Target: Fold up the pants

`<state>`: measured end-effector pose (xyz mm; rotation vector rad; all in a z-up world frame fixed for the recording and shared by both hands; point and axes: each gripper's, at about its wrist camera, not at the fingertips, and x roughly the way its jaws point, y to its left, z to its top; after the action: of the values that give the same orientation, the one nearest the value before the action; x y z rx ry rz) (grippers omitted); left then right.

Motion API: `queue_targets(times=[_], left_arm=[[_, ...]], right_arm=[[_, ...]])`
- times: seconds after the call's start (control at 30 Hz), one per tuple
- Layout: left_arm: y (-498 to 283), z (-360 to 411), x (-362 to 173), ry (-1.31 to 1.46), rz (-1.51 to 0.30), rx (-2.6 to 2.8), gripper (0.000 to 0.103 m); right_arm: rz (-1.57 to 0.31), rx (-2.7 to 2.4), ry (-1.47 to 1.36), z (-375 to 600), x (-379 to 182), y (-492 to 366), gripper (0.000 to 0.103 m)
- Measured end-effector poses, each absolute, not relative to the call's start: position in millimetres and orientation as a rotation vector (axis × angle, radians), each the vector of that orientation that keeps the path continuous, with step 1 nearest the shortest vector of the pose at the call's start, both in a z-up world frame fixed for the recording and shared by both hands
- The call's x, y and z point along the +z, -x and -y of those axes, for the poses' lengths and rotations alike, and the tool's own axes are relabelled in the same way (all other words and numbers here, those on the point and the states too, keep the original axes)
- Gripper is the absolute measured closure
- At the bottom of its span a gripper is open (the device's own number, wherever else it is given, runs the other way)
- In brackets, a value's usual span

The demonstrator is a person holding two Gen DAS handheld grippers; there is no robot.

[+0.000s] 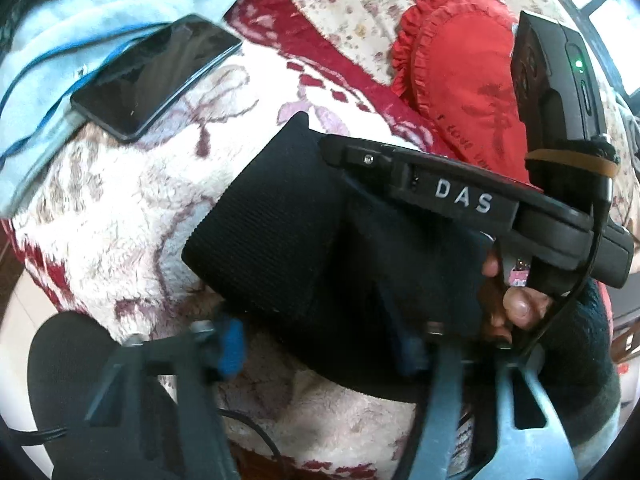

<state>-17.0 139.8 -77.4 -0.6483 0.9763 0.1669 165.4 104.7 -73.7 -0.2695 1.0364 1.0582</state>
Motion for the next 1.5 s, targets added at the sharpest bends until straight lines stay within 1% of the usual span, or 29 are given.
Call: queue_targets(times=[0.03,0.07,0.13,0.23,0.4,0.5,0.63,0.7,0.77,0.8,0.83,0.9,1.0,1.1,1.23,1.27,1.33,1.4,1.43,1.5], left_arm=[[17.6,-139.6,-75.7,0.65,-0.97,0.163,0.064],[18.4,-139.3,-73.6,0.646,-0.963,0.163,0.066],[20.5,-136.5,-68.2,0.619,-0.949,0.163,0.076],[24.6,-131.4,-55.5,0.592,-0.914,0.142,0.084],[28.6,-107.0,-18.8,0.491,-0.823,0.036,0.086],[28.2,-74.5,-1.8,0.39,-0.781,-0.039,0.086],[21.2,-33.9,-6.6,0.3,-0.81,-0.12,0.086],[17.1,-19.6,-16.5,0.277,-0.838,-0.144,0.086],[15.3,-10.7,-24.1,0.25,-0.86,-0.151,0.086],[14.5,-7.1,-27.2,0.237,-0.868,-0.153,0.086],[14.0,-5.3,-28.8,0.23,-0.873,-0.153,0.086],[13.4,-5.4,-29.4,0.219,-0.873,-0.149,0.086],[14.0,-2.6,-28.9,0.201,-0.867,-0.139,0.086],[16.8,2.6,-29.2,0.177,-0.868,-0.13,0.086],[20.6,6.3,-32.9,0.157,-0.879,-0.123,0.086],[20.6,5.8,-33.1,0.159,-0.883,-0.122,0.086],[22.1,5.0,-30.2,0.167,-0.887,-0.126,0.086],[24.0,6.3,-23.4,0.162,-0.88,-0.139,0.086],[26.1,8.6,-18.9,0.161,-0.876,-0.15,0.086],[28.0,14.8,-7.2,0.165,-0.864,-0.193,0.086]], right_arm=[[-1.017,1.058,0.285,-104.1,-70.8,-162.5,0.078],[-0.997,1.059,0.297,-103.4,-67.3,-158.8,0.08],[-0.972,1.06,0.307,-101.2,-61.3,-153.7,0.084],[-0.958,1.058,0.279,-94.2,-52.6,-151.8,0.086],[-0.91,1.041,0.136,-54.0,-18.8,-151.5,0.091],[-0.879,0.996,0.002,-8.4,1.2,-150.6,0.091],[-0.867,0.865,-0.172,56.6,11.0,-151.0,0.091],[-0.873,0.809,-0.293,92.2,7.9,-147.6,0.088],[-0.87,0.779,-0.404,119.1,2.8,-142.6,0.077],[-0.863,0.773,-0.492,135.9,-1.6,-138.0,0.063],[-0.854,0.775,-0.551,146.0,-4.5,-134.3,0.057],[-0.855,0.786,-0.599,153.0,-10.6,-129.5,0.055],[-0.937,0.769,-0.492,131.1,-18.7,-128.5,0.053],[-1.008,0.772,-0.467,112.2,-30.8,-130.3,0.053],[-1.03,0.809,-0.465,90.5,-42.6,-126.9,0.053],[-1.039,0.81,-0.458,86.2,-46.7,-126.8,0.054],[-1.044,0.786,-0.434,86.0,-52.0,-127.2,0.07],[-1.034,0.785,-0.445,91.4,-52.7,-126.9,0.079],[-1.022,0.791,-0.455,95.5,-50.2,-126.6,0.081],[-0.984,0.803,-0.445,106.0,-36.6,-121.2,0.082]])
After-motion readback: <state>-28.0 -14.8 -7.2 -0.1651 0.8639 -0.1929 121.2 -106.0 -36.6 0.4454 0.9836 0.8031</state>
